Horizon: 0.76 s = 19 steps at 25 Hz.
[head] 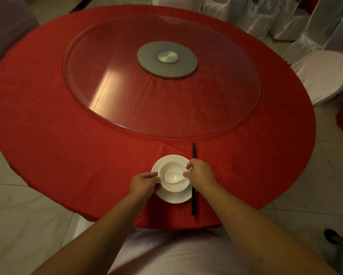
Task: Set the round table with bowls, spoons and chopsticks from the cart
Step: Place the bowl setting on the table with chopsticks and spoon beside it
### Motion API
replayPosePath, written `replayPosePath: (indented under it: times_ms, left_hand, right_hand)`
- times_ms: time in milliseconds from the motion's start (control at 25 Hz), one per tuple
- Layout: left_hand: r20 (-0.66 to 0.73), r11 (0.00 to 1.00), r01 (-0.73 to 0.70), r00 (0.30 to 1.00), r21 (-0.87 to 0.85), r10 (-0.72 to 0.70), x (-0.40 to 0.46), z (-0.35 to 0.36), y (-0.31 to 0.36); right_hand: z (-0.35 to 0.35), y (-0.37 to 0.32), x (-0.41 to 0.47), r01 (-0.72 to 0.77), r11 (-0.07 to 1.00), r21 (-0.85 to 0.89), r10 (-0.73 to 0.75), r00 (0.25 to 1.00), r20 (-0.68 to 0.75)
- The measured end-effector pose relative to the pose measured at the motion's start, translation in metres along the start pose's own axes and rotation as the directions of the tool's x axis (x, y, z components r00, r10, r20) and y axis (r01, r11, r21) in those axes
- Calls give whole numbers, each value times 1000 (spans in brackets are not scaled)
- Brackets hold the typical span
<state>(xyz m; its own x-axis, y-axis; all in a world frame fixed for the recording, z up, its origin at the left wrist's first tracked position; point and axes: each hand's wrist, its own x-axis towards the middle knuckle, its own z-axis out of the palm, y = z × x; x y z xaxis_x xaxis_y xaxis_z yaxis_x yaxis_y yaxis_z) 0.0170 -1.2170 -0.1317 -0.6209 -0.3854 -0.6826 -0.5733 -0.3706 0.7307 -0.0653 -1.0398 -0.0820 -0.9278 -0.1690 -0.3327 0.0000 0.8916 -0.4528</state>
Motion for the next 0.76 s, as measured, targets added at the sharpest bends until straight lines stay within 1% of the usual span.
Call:
replayPosePath:
  times_ms: [360, 480, 560, 640, 680, 760]
  left_hand:
    - [7, 1000, 7, 1000, -2, -7, -2, -2, 2]
    - [7, 1000, -15, 1000, 16, 15, -5, -6, 7]
    - [11, 992, -76, 997, 99, 75, -8, -11, 15]
    - [30, 945, -187, 982, 267, 186, -10, -16, 25]
    - [53, 896, -256, 966, 363, 255, -12, -17, 32]
    - [128, 762, -382, 919, 523, 372, -17, -18, 46]
  right_hand:
    - [-1, 6, -3, -19, 1000, 19, 19, 999, -27]
    - [-6, 9, -7, -4, 999, 38, 7, 998, -59]
    - [-10, 12, -11, 4, 999, 41, 0, 996, -84]
    - [-16, 15, -15, 11, 999, 36, -7, 995, -103]
    - [-20, 17, -18, 12, 999, 30, -9, 994, -111]
    - [-28, 20, -25, 17, 1000, 14, -16, 993, -114]
